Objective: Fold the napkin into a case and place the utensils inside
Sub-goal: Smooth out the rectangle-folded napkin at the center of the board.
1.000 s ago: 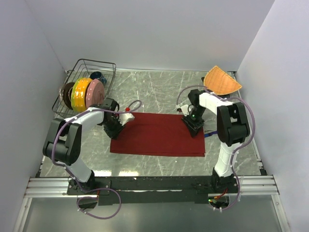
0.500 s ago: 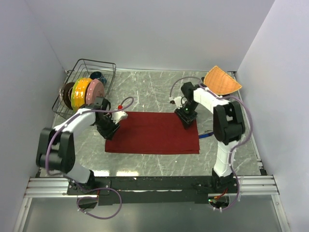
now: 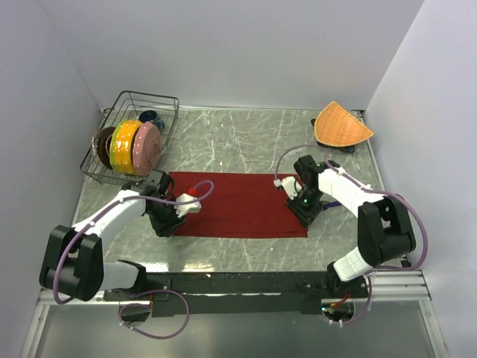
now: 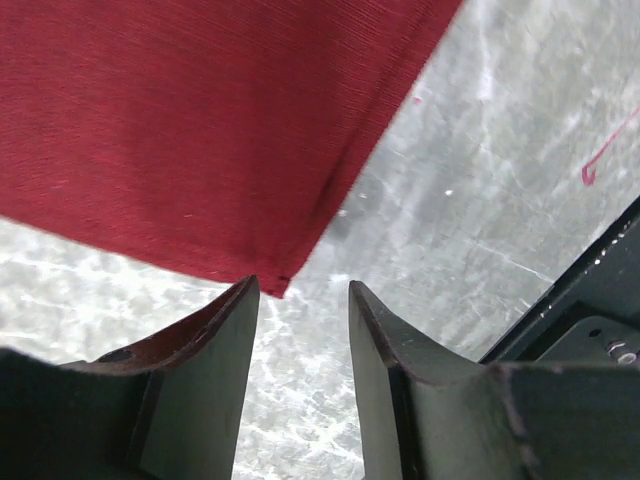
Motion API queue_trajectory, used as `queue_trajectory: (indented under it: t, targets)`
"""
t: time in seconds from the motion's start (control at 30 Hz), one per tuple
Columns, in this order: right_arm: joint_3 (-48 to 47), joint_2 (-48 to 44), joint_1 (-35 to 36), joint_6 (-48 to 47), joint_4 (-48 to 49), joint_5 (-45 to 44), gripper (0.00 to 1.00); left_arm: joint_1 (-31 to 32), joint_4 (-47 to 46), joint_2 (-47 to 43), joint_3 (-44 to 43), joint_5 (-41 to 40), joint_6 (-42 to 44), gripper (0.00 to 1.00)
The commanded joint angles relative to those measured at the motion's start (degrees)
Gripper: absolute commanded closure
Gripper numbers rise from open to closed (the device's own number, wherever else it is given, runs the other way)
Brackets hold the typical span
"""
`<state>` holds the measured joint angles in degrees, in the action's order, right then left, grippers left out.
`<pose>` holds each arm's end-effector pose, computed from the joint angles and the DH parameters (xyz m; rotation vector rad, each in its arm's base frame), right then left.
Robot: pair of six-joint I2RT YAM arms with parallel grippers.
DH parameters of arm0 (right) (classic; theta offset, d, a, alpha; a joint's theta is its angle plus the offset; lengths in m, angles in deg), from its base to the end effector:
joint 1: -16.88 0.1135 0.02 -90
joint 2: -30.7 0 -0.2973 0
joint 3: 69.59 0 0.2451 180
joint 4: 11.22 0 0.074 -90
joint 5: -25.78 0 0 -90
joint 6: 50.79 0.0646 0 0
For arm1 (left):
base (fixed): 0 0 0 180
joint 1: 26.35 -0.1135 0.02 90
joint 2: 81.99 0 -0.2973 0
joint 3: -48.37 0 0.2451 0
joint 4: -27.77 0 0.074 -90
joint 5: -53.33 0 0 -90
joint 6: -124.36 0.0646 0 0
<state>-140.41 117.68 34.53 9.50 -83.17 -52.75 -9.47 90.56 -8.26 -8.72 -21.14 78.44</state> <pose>0.2289 0.0863 0.2049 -1.2389 2.8124 0.3016 0.1830 -0.0736 0.1948 1.4934 2.4657 -0.3193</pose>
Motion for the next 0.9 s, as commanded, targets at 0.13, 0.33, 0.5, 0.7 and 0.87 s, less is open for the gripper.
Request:
queue_trajectory:
  t: [0.13,0.33,0.5,0.7,0.87]
  targets:
    - [5.6,-0.2,3.3,-2.4,7.7,-4.7,0.61,1.2,-2.8,-0.4,0.9,-0.3,2.1,0.54]
    - [7.4,0.0,6.1,-1.0,10.7,-6.7,0.61,1.3,-3.4,-0.9,1.7,-0.3,2.2,0.54]
    - [7.0,2.0,7.0,-0.7,11.4,-7.2,0.61,1.4,-3.4,-0.9,1.7,-0.1,2.3,0.52]
    - [7.9,2.9,8.2,-0.3,12.3,-7.9,0.61,1.7,-3.5,-1.0,1.9,-0.1,2.4,0.51]
    - [7.3,2.3,8.3,-0.3,11.9,-8.2,0.8,2.7,-4.4,-1.2,2.4,-1.5,3.1,0.54]
